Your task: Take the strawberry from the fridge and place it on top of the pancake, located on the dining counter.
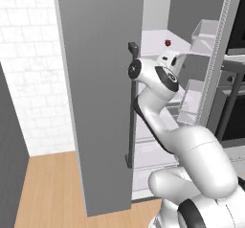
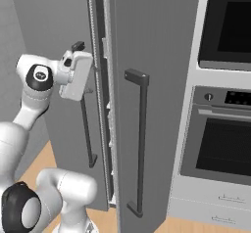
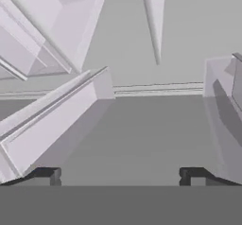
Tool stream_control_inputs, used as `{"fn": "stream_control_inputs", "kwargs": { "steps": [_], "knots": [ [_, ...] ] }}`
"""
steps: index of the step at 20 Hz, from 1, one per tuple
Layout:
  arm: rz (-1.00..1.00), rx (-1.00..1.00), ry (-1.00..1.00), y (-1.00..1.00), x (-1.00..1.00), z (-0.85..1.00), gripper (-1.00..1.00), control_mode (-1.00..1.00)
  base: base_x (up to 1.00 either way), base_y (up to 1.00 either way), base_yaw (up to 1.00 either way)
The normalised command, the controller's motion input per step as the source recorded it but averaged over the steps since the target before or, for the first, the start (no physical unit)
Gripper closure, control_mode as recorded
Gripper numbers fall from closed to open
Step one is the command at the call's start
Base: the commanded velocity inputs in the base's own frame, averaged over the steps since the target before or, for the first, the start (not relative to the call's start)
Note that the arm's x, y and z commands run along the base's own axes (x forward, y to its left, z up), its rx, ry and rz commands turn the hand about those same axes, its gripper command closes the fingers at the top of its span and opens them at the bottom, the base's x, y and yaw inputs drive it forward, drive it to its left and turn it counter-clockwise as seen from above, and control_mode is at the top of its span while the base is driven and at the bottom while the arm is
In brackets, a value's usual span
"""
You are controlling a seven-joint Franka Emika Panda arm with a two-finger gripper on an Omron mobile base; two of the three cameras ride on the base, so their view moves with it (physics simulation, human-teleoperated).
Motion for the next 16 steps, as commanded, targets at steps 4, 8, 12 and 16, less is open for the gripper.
{"fn": "stream_control_inputs", "kwargs": {
  "steps": [4,8,12,16],
  "knots": [
    [-0.03,-0.02,0.0,-0.61,0.3,-0.33,-1.0,-1.0,0.0,0.0,0.0],
    [-0.03,0.0,0.0,-0.95,0.02,-0.29,-1.0,-1.0,0.0,0.0,0.0],
    [-0.04,0.0,0.0,-0.94,0.0,-0.31,-1.0,-1.0,0.0,0.0,0.0],
    [-0.05,0.0,0.0,-0.91,0.0,-0.21,-1.0,-1.0,0.0,0.0,0.0]
  ]
}}
